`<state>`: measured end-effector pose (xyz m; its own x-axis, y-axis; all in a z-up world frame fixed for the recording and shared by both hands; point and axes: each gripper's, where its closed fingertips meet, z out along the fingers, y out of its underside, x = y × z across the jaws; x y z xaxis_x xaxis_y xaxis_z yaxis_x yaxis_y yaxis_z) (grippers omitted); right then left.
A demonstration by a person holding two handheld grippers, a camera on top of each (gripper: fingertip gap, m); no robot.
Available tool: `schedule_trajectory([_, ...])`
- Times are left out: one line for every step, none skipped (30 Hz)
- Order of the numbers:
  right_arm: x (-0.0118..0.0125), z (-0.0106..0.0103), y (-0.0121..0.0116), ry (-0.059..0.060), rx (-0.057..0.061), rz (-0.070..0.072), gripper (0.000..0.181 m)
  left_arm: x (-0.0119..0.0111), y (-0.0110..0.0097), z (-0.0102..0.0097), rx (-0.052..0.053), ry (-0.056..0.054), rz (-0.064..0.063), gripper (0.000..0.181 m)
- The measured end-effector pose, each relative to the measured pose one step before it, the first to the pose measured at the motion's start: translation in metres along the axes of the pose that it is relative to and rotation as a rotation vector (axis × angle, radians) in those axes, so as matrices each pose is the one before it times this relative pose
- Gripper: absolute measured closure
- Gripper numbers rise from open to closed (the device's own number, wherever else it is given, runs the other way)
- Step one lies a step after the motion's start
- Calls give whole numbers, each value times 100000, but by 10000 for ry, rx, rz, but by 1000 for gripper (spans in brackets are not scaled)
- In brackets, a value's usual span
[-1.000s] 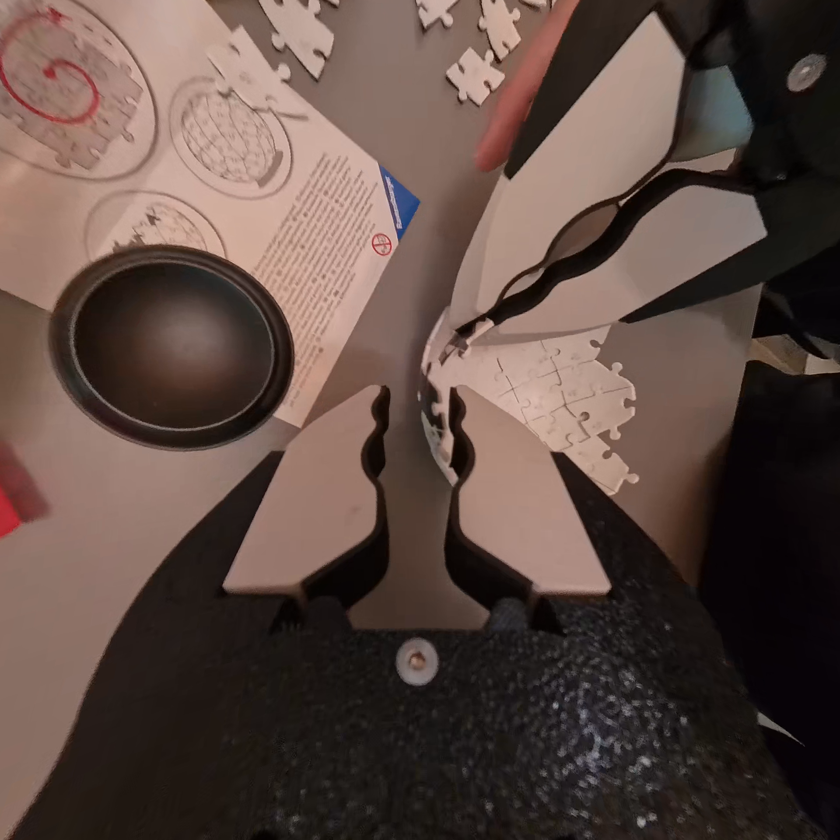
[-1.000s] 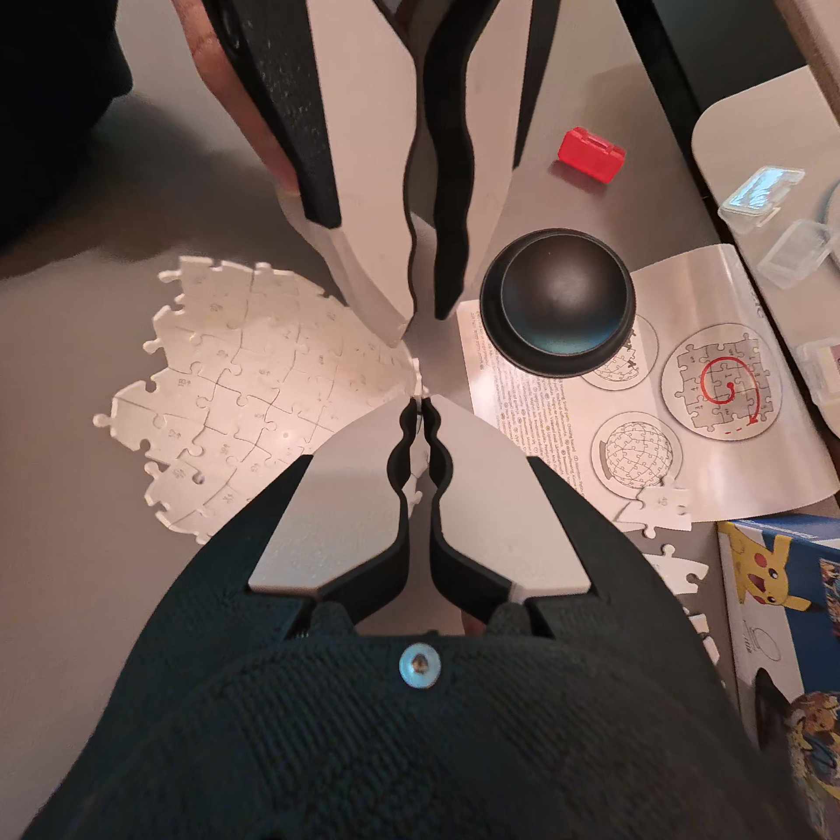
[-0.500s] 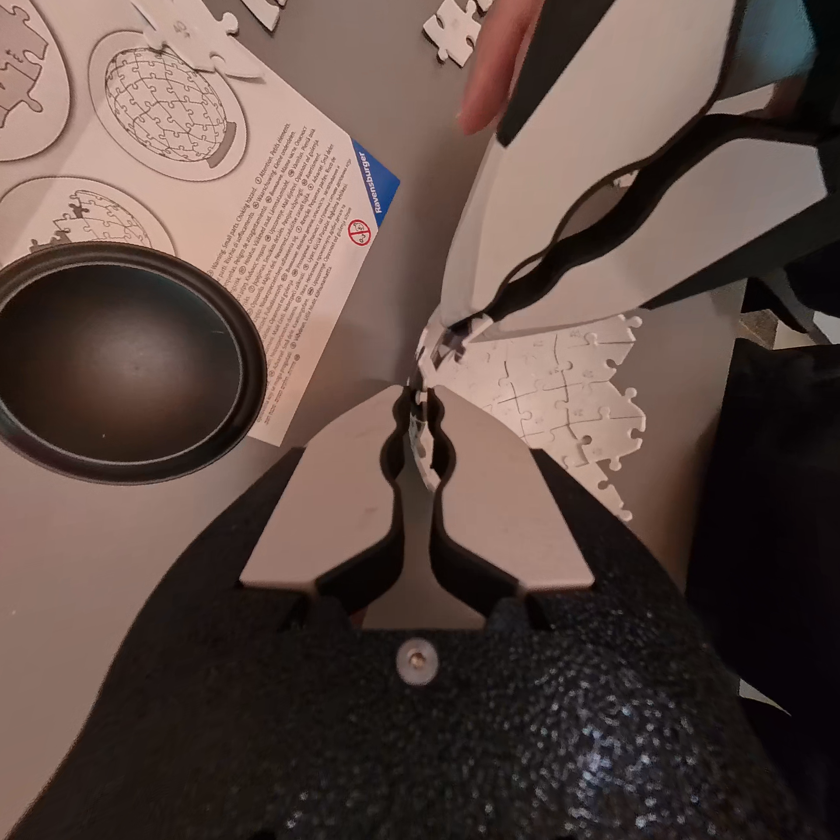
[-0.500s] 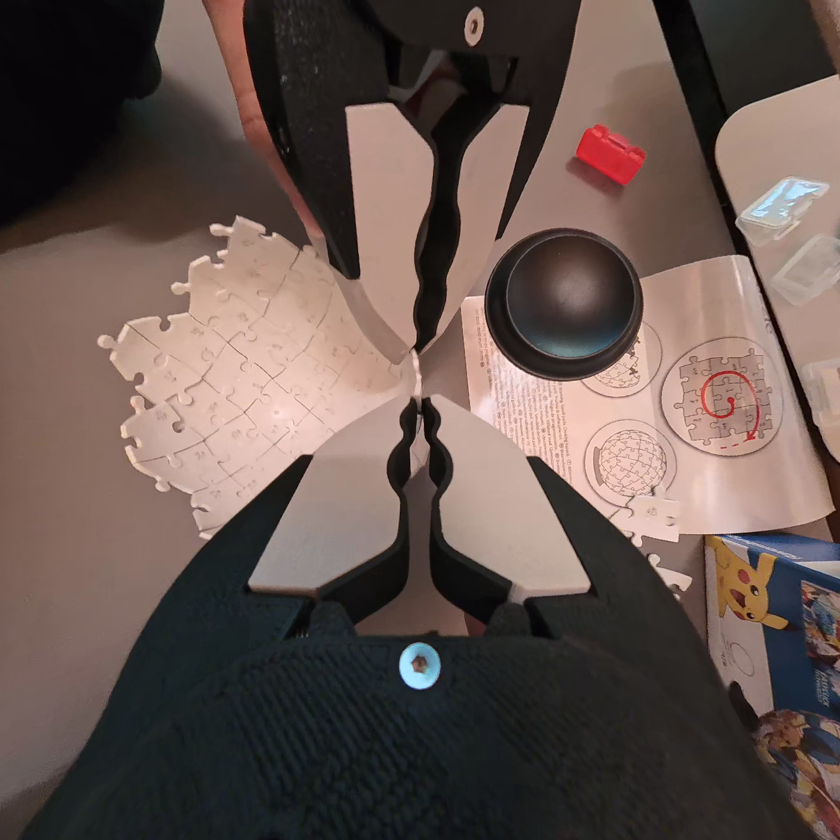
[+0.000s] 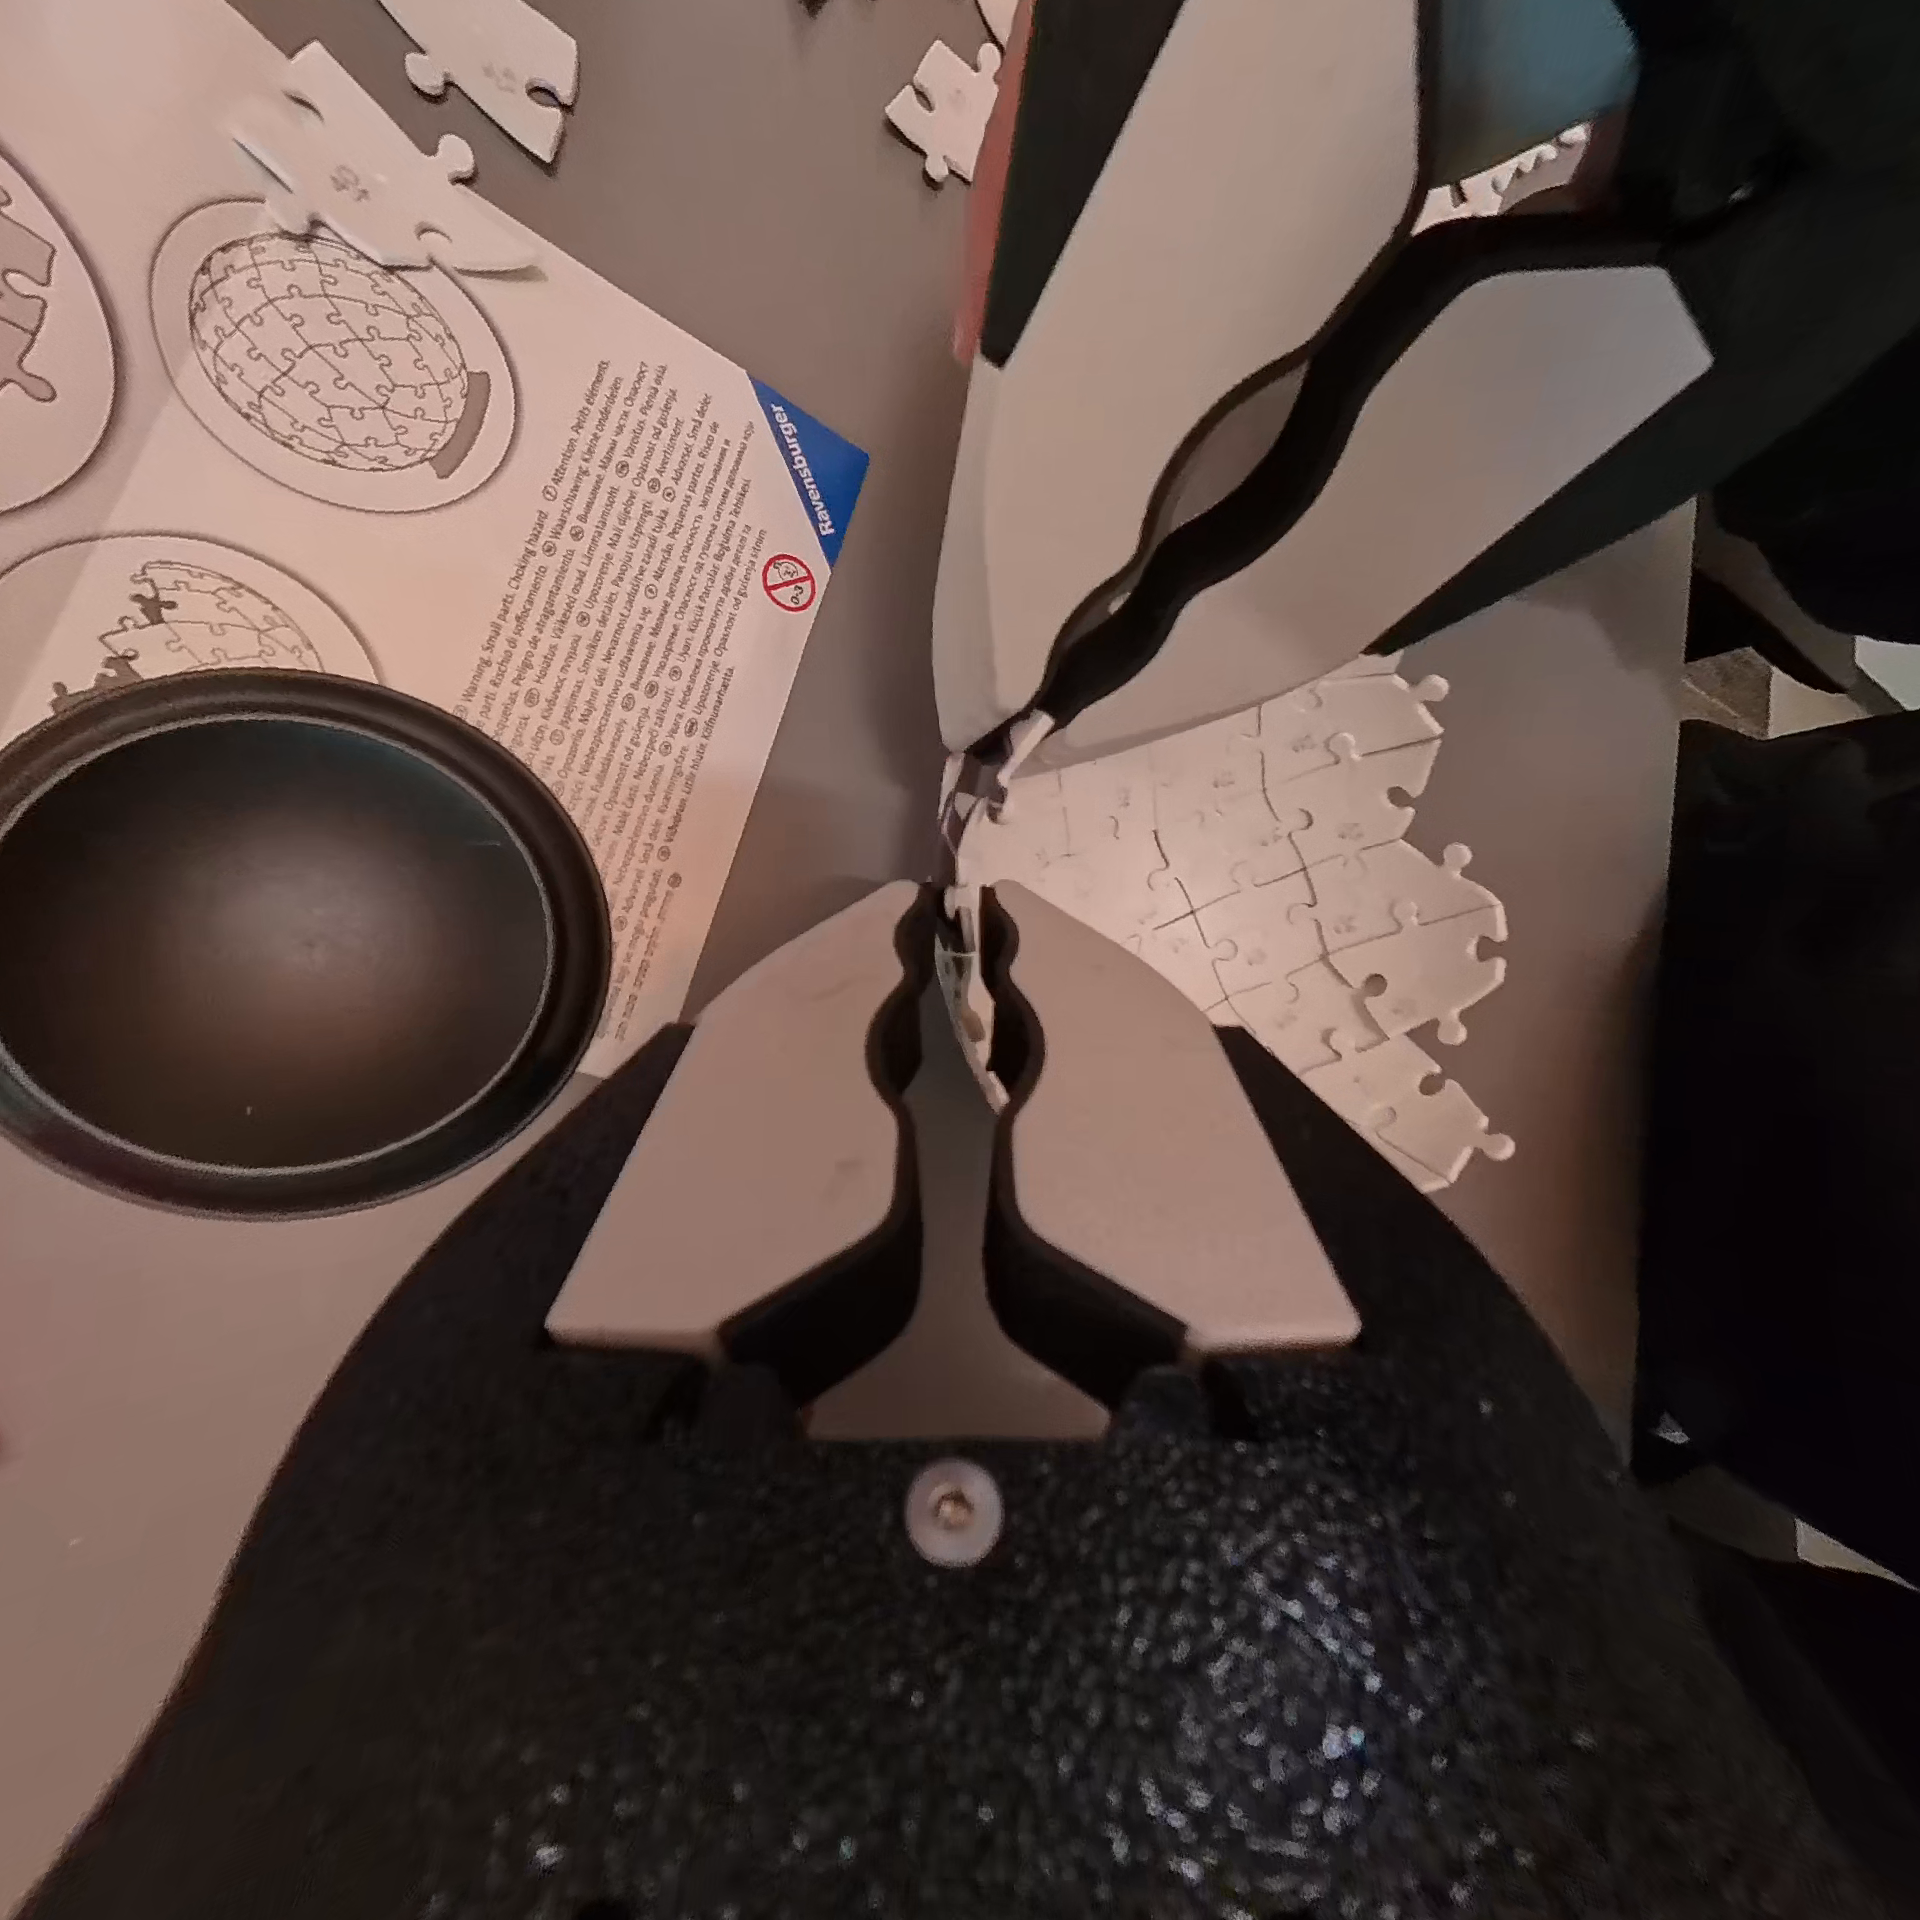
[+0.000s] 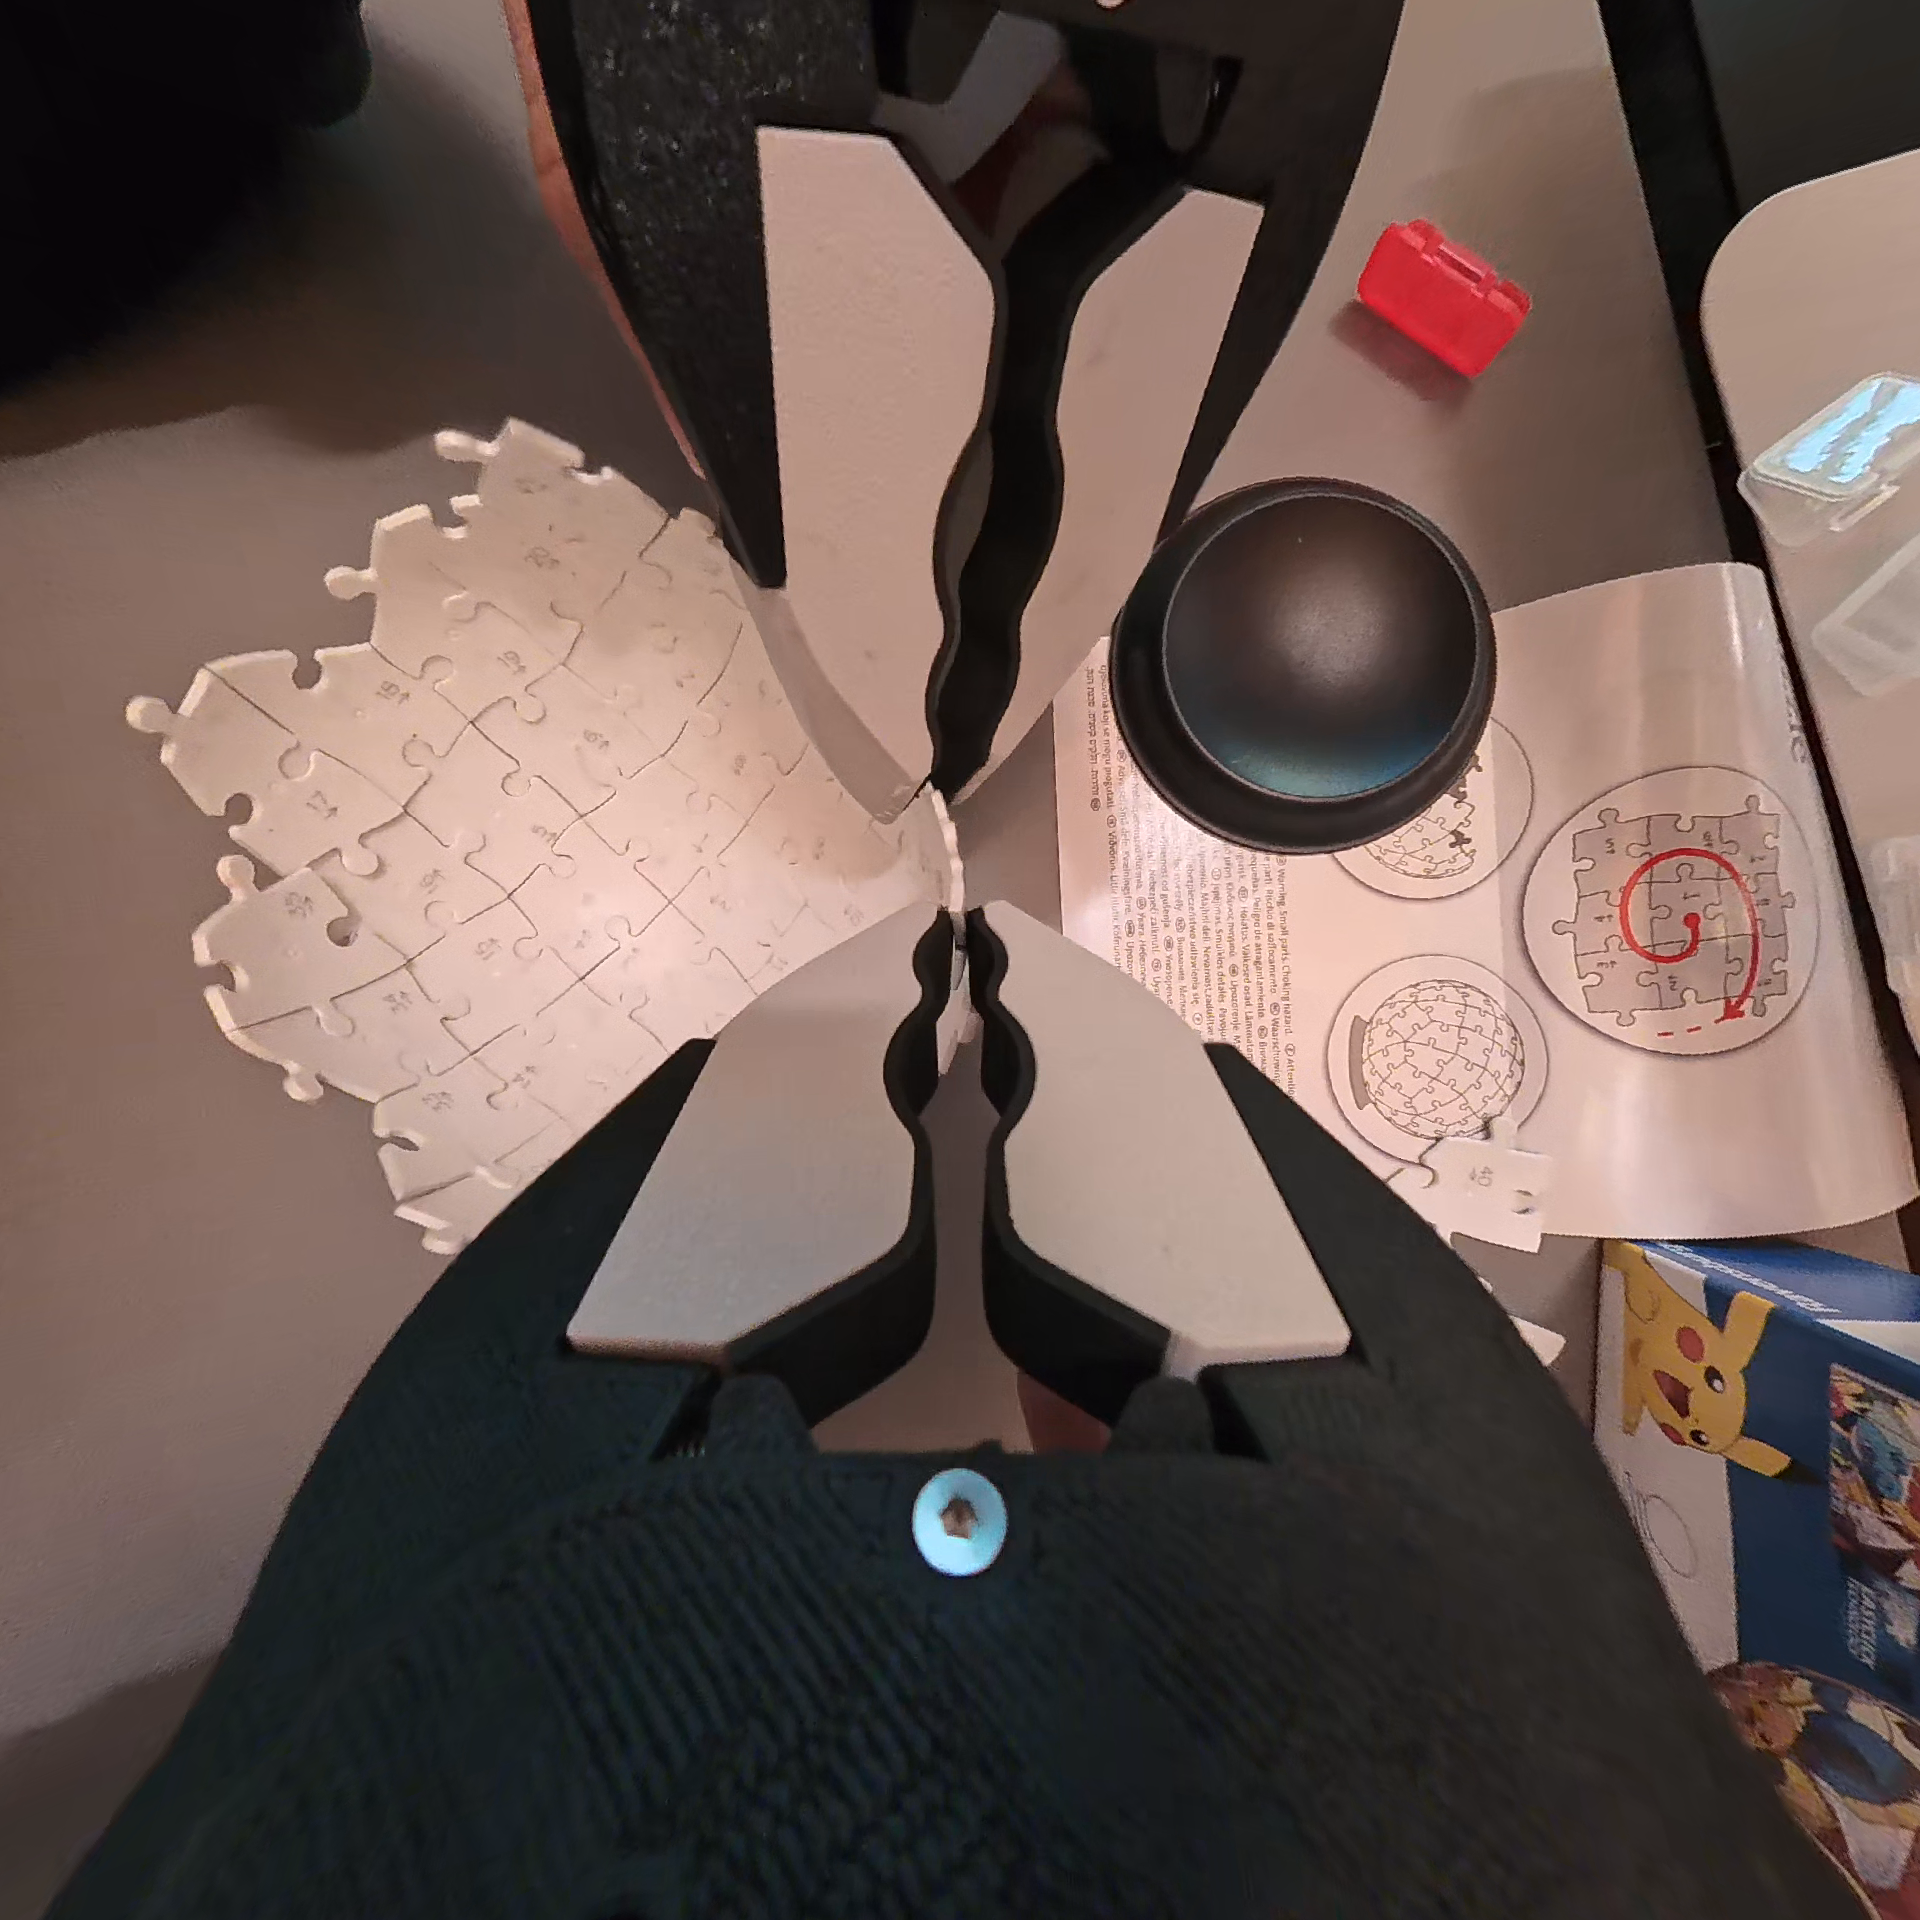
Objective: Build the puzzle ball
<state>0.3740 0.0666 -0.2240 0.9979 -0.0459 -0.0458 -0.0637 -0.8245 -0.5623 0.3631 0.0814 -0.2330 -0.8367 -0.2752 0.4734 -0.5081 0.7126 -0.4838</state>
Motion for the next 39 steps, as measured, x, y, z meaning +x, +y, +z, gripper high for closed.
schedule_trajectory([15, 29, 42, -23, 0, -2, 178, -27, 17, 44, 7, 55, 53, 174])
schedule_trajectory([-1, 37, 12, -33, 6, 1, 178, -20, 33, 49, -9, 44, 52, 174])
schedule_trajectory([25, 25, 11, -13, 9, 1, 178, -28, 19, 17, -23, 30, 92, 173])
schedule_trajectory([-1, 15, 34, -19, -21, -3, 178, -6, 15, 11, -34, 29, 154, 171])
schedule_trajectory([-24, -17, 33, -25, -31, -26, 178, -38, -6, -9, -31, -16, 137, 169])
schedule_trajectory([-18, -30, -3, -3, -9, -37, 178, -39, -64, -22, -35, -31, 112, 168])
schedule_trajectory([-39, -49, 8, -9, -9, -34, 178, -17, -186, -21, -1, -2, 115, 166])
schedule_trajectory([-14, -40, 29, -13, -18, -18, 179, -36, -340, 9, 73, 9, 113, 164])
schedule_trajectory([12, -32, 27, -7, -1, 14, 179, -35, -401, 50, 91, 39, 66, 163])
schedule_trajectory([17, -4, 17, -17, 8, 31, 179, -41, -320, 86, 29, 55, 25, 162])
schedule_trajectory([77, 13, 109, 25, -38, 27, 178, -50, -199, 126, -32, 39, 46, 162])
schedule_trajectory([107, 7, 137, 33, -49, 31, 178, -116, -167, 142, -27, -25, 84, 162])
schedule_trajectory([65, 2, 83, 1, -21, 43, 178, -18, -98, 157, -23, 17, 81, 164])
schedule_trajectory([16, -9, 15, -22, 40, 42, 178, 94, 14, 168, -61, 83, 48, 165])
schedule_trajectory([-5, -14, -56, -29, 72, 26, 178, 60, 91, 158, -102, 47, 82, 165])
schedule_trajectory([2, -2, -33, -22, 50, 29, 178, 1, 105, 154, -104, -25, 151, 165])
schedule_trajectory([-13, 0, -52, -30, 41, 32, 178, -52, 79, 119, -92, -75, 154, 165])
schedule_trajectory([-20, 6, -72, -22, 36, -2, 178, -34, 82, 107, -114, -69, 150, 165])
schedule_trajectory([4, 12, -34, 3, 3, -17, 179, -15, 77, 83, -106, -63, 187, 166])
schedule_trajectory([16, 24, 31, 21, -41, -12, 178, -59, 9, 90, -59, -96, 227, 167])
schedule_trajectory([30, 16, 63, 24, -56, -12, 178, -70, 16, 69, -49, -97, 179, 172])
schedule_trajectory([1, -3, 30, 10, -24, -12, 178, -22, 46, 47, -73, -46, 114, 175])
schedule_trajectory([-7, -12, 4, 3, -6, -15, 178, -53, 14, 47, -40, -45, 72, 176])
schedule_trajectory([16, -14, 44, 19, -16, 1, 178, -53, -39, 43, 3, -22, 5, 177])
schedule_trajectory([27, -22, 76, 14, -37, 4, 178, -9, -39, 46, 13, 26, -78, 177])
schedule_trajectory([21, -32, 47, 9, -5, 4, 178, 32, -45, 20, 5, 55, -100, 178])
schedule_trajectory([13, -44, 42, 11, 14, 34, 177, 26, -33, 12, 4, 41, -74, 178])
schedule_trajectory([79, -74, 109, 61, -23, 91, 175, 11, -15, -3, -7, -2, -25, 178])
schedule_trajectory([222, -103, 255, 167, -105, 145, 169, -2, 14, -17, -24, -40, 14, 178])
schedule_trajectory([259, -140, 332, 189, -119, 199, 162, -14, 31, -32, -30, -57, 27, 178])
schedule_trajectory([93, -156, 295, 78, -57, 289, 159, -15, 22, -28, -24, -59, 26, 178])
schedule_trajectory([-135, -178, 238, -87, -4, 328, 158, -3, 7, -17, -27, -43, -3, 178])
schedule_trajectory([-248, -174, 131, -167, 70, 337, 158, 25, -12, -19, -31, -32, -27, 178])
schedule_trajectory([-234, -102, 16, -186, 141, 328, 157, 1, -25, -11, -28, -37, -1, 178])
schedule_trajectory([-190, 34, -60, -197, 175, 347, 156, 17, -8, -12, -21, -36, 15, 178])
schedule_trajectory([-136, 180, 49, -204, 70, 341, 155, 5, -4, -4, -23, -30, -6, 178])
schedule_trajectory([-103, 268, 252, -195, -111, 250, 155, 1, -12, 4, -17, -24, -21, 178])
schedule_trajectory([4, 291, 286, -91, -154, 138, 153, 10, -36, 6, -3, -22, -25, 178])
schedule_trajectory([30, 288, 119, -37, -53, 33, 153, -2, -17, 13, -6, -21, -29, 178])
